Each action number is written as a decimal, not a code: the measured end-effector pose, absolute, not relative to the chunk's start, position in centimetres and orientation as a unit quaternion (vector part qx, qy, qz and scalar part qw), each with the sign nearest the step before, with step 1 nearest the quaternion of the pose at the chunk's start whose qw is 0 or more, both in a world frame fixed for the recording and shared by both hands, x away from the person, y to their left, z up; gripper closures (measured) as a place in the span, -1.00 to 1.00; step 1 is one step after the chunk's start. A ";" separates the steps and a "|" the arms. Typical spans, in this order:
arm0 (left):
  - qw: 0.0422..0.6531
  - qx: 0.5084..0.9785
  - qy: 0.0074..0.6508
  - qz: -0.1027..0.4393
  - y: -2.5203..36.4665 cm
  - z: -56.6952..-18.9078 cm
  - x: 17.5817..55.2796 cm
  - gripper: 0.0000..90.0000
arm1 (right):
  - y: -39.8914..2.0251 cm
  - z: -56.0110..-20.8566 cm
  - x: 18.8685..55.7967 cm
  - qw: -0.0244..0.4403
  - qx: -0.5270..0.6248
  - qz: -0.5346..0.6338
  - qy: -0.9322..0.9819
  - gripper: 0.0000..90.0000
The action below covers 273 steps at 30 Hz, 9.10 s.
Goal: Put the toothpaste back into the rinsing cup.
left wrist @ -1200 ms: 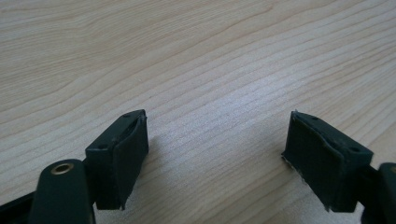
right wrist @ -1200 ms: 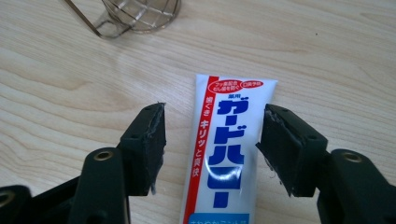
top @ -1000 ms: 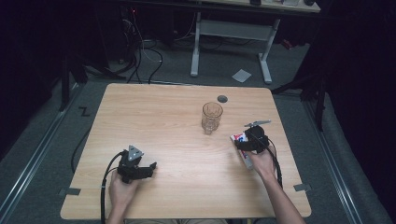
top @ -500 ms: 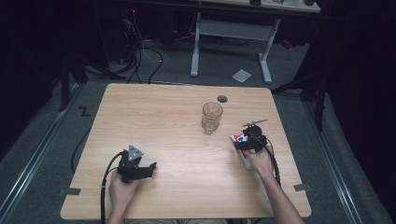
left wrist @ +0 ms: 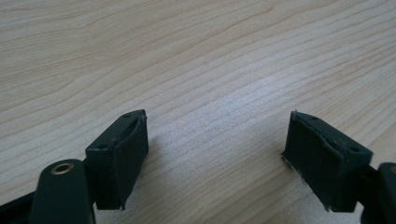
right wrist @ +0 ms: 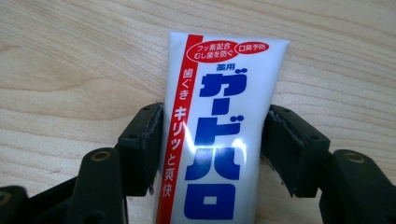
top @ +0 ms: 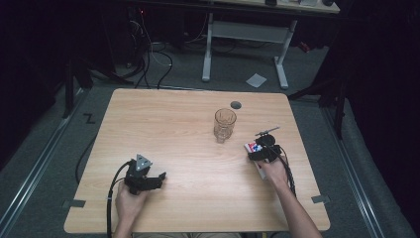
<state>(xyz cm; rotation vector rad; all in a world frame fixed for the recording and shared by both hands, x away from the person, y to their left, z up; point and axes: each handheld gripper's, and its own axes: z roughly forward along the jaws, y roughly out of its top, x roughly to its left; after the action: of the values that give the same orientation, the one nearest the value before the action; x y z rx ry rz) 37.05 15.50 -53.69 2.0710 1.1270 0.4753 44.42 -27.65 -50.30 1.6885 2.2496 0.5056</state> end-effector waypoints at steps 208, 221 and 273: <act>0.349 0.800 0.451 0.189 15.0 -53.7 37.2 -0.66 | -19.8 -37.9 53.7 0.204 0.465 0.439 0.741 0.39; 0.348 0.801 0.449 0.189 15.0 -53.7 37.2 -0.66 | -18.9 -38.4 53.8 0.211 0.455 0.435 0.748 0.38; 0.350 0.799 0.451 0.188 15.0 -53.7 37.2 -0.66 | -19.8 -40.9 54.4 0.208 0.482 0.424 0.738 0.35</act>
<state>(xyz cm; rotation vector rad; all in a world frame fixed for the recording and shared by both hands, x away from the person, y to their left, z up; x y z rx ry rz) 37.17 15.01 -53.71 2.0702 1.1691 0.4878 54.42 -19.76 -40.87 1.3411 2.0556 1.1802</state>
